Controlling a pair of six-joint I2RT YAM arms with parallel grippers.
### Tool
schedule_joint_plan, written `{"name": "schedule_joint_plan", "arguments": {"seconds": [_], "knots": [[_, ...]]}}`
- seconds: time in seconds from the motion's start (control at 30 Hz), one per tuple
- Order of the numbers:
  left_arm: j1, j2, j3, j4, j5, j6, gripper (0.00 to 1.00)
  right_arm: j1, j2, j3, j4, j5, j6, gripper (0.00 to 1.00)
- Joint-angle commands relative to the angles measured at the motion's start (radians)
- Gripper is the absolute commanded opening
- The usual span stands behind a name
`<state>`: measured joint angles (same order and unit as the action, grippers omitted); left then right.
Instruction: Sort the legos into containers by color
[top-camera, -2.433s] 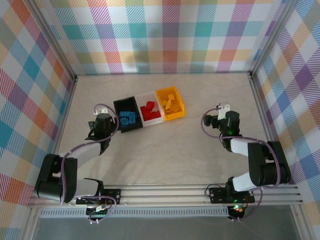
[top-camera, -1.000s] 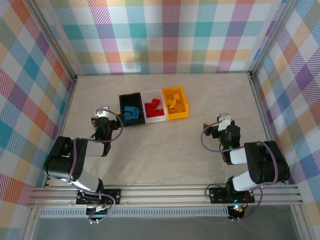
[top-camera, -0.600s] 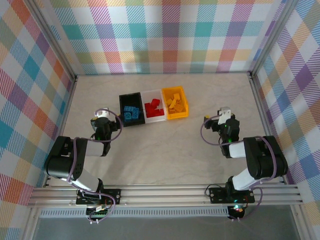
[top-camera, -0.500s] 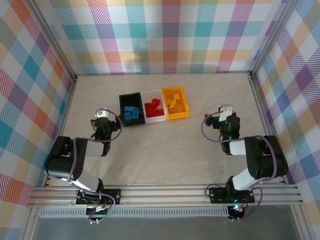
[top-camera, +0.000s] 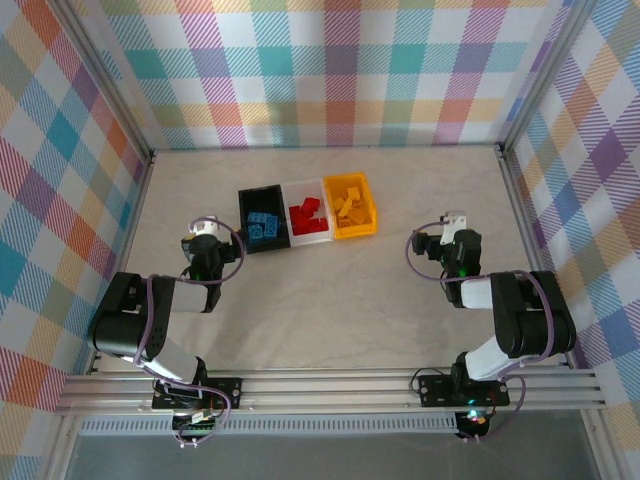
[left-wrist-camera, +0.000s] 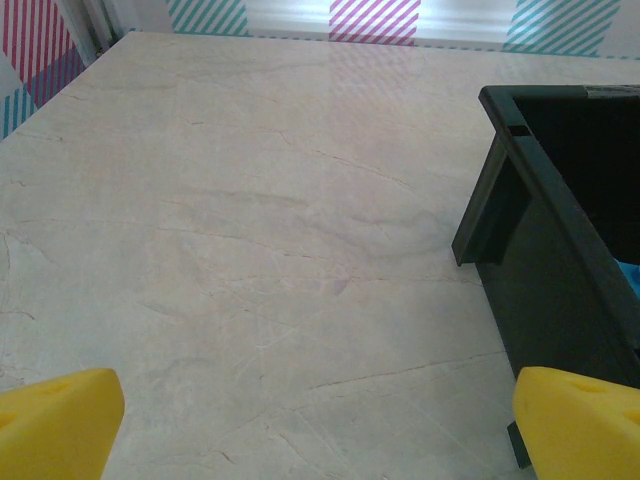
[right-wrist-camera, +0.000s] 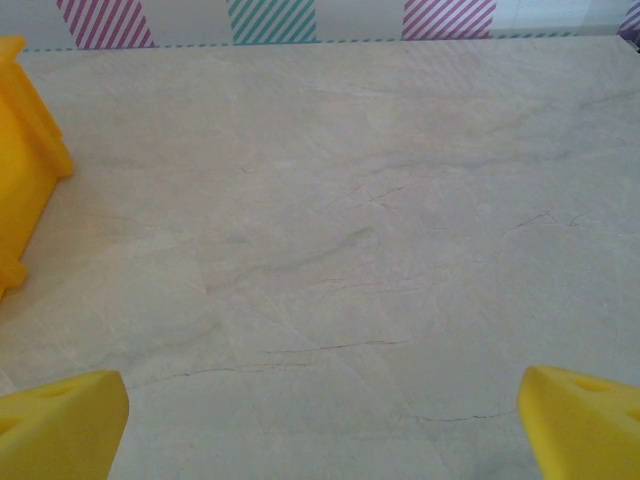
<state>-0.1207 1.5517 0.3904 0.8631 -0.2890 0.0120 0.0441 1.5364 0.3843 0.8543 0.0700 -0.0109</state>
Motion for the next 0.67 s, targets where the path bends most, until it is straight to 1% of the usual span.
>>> {"name": "schedule_joint_plan", "arguments": {"seconds": [0.0,0.63], "knots": [[0.012,0.011,0.009,-0.019,0.0,-0.012,1.0,-0.006,-0.002,0.011,0.005,-0.009,0.014,1.0],[0.011,0.01,0.009,-0.019,-0.001,-0.012,1.0,-0.014,-0.003,0.015,-0.003,-0.026,0.017,1.0]]}}
